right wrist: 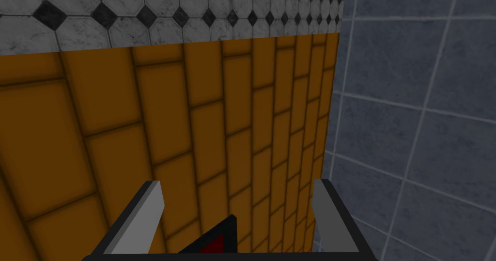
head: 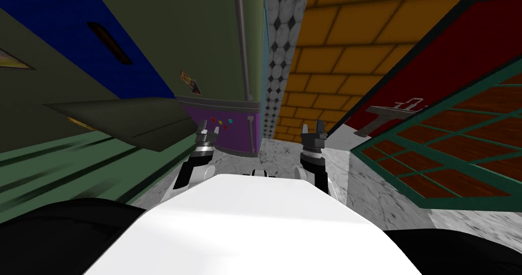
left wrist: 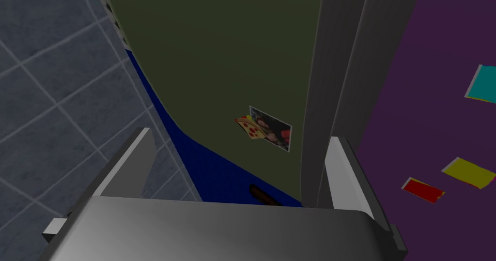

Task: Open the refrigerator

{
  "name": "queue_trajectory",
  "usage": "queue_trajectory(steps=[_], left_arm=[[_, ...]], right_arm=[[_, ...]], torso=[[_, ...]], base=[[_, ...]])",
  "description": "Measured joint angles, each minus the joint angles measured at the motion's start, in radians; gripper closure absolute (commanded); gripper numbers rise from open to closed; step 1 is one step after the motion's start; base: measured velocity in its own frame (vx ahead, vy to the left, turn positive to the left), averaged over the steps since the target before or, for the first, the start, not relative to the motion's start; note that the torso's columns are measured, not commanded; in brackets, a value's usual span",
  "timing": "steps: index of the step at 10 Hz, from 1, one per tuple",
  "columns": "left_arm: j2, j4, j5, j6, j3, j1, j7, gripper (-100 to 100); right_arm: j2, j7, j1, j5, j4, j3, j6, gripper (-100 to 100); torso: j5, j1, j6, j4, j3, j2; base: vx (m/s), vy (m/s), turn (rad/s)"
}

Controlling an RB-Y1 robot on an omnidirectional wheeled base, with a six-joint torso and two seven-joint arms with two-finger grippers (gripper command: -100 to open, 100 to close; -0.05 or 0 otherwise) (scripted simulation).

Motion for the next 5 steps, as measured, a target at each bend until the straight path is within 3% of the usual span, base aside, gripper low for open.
queue_trajectory(steps=[5], left_arm=[[0.001, -0.016, 0.108, 0.109, 0.039, 0.015, 0.037, -100]], right_arm=[[0.000, 0.000, 0.000, 0.000, 0.000, 0.000, 0.000, 0]], torso=[[0.000, 0.001, 0.000, 0.000, 0.000, 0.000]], base=[[0.137, -0.133, 0.124]])
